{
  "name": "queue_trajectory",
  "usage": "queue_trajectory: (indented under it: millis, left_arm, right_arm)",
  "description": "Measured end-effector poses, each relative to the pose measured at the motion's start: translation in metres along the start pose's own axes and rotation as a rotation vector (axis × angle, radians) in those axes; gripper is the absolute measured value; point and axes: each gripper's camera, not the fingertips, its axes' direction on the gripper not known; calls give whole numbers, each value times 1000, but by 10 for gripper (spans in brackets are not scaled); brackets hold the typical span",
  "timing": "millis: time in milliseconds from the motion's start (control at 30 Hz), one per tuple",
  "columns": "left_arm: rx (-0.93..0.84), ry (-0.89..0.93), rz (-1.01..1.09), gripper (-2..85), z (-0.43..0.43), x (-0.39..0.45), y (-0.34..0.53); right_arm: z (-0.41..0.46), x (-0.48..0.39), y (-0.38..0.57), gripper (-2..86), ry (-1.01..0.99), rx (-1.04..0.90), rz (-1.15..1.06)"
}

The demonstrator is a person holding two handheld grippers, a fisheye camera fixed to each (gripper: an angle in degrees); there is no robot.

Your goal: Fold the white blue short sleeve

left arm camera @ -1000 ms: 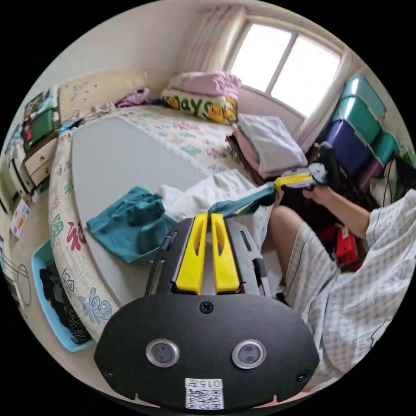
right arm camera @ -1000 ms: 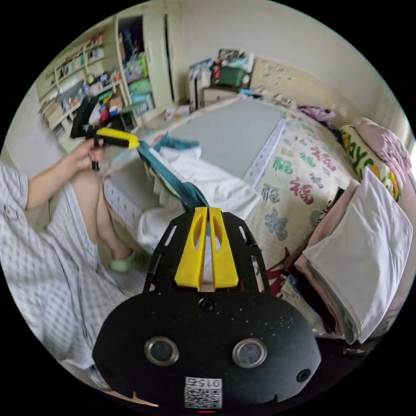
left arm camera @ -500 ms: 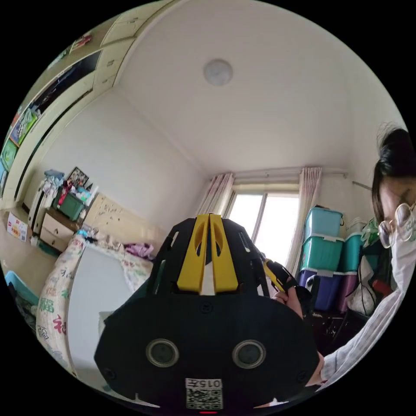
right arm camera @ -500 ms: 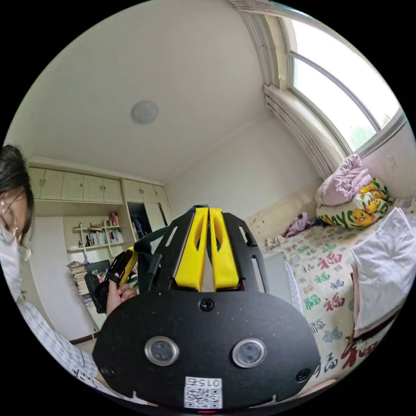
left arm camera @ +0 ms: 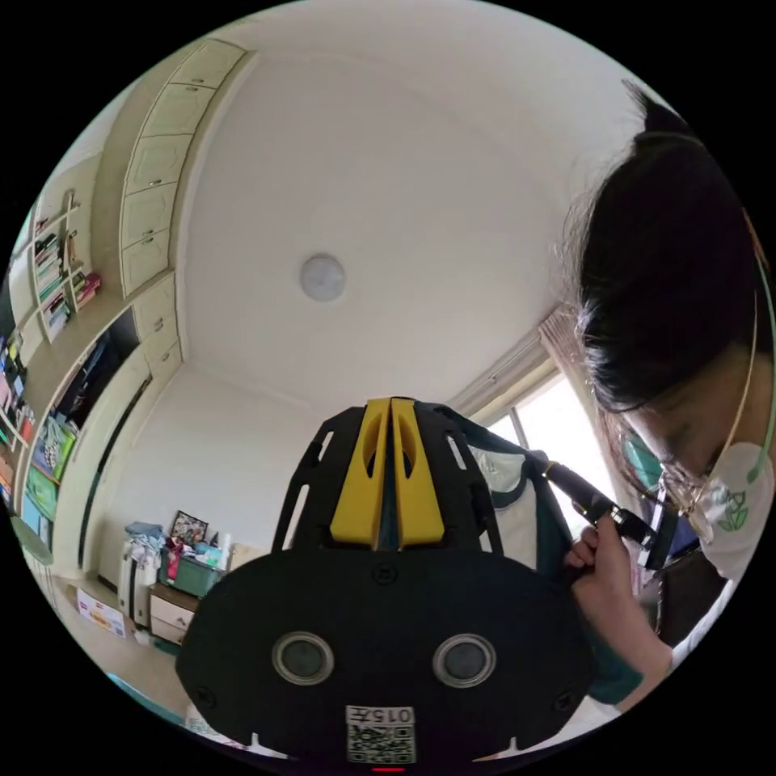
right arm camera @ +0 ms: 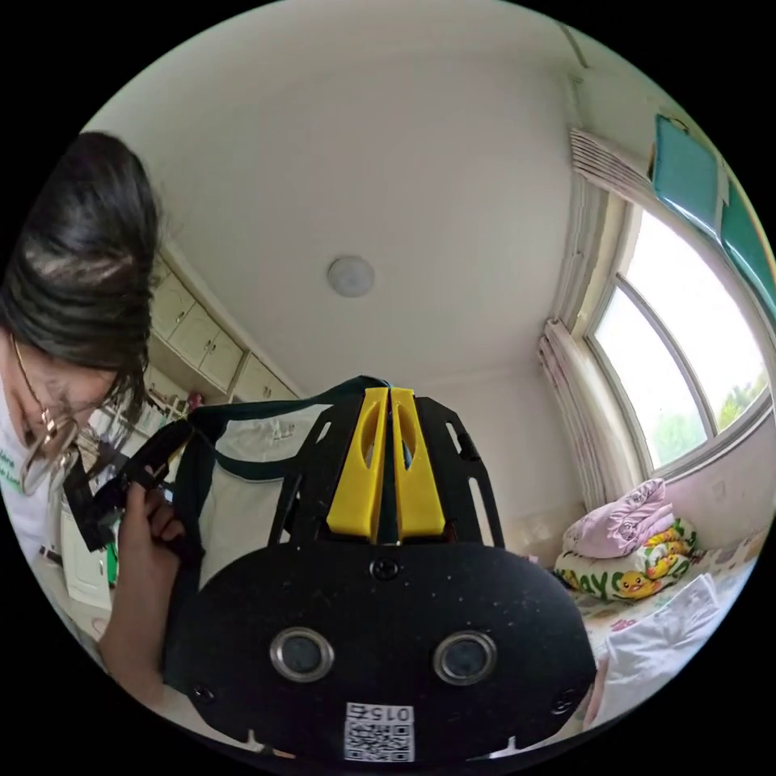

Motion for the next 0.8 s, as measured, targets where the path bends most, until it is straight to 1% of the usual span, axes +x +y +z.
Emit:
queue_trajectory:
  millis: [133, 200, 233, 267, 300, 333, 367, 400, 433, 467, 500, 533, 567, 633, 700, 733, 767, 800]
  left_arm:
    - [-130, -54, -11, -9, 40, -32, 49]
    - [-260, -100, -28, -9, 77, -59, 98]
    - [-296, -113, -31, -8, 88, -66, 112]
    - [-374, -152, -28, -8, 110, -81, 144]
    - [-458, -193, -32, -7, 135, -98, 179]
    - [-503, -207, -35, -7, 148, -107, 199]
    - [-600, -243, -45, -5, 175, -127, 241]
    - [-704, -274, -59, -2, 201, -149, 287]
    - [-766, -280, -58, 2, 214, -160, 311]
    - [-913, -289, -92, 9, 237, -183, 358]
    - [-1056, -257, -129, 33, 252, -202, 399]
    - [-1108, -251, -156, 45, 255, -210, 415]
    - [-1167, -236, -196, 54, 253, -221, 436]
    - [-1201, -173, -172, 65, 237, -225, 454]
    - [-1337, -96, -141, 79, 208, -225, 478]
    - [-1375, -69, -141, 81, 200, -225, 485]
    - [-1461, -20, -159, 86, 185, -223, 500]
    - [-1545, 36, -193, 90, 172, -219, 516]
  right_arm:
    - [82, 19, 78, -5, 32, -161, -58]
    - [129, 30, 127, -5, 50, -266, -97]
    - [164, 38, 166, -4, 61, -352, -127]
    - [202, 47, 209, -3, 61, -443, -157]
    - [221, 52, 231, -3, 57, -494, -167]
    - [263, 64, 279, -1, 44, -603, -168]
    - [310, 77, 331, 1, 16, -739, -158]
    - [333, 85, 357, 4, -5, -817, -137]
    - [377, 107, 413, 8, -42, -978, -24]
    - [414, 133, 470, 17, -90, -1145, 124]
    - [427, 144, 496, 21, -111, -1217, 178]
    - [439, 163, 539, 41, -108, -1305, 258]
    - [436, 179, 566, 53, -107, -1318, 304]
    - [416, 199, 597, 59, -118, -1306, 314]
    - [391, 215, 635, 68, -95, -1372, 286]
    - [376, 225, 667, 75, -85, -1462, 285]
    - [361, 233, 700, 89, -87, -1563, 317]
    - [354, 236, 715, 96, -98, -1608, 343]
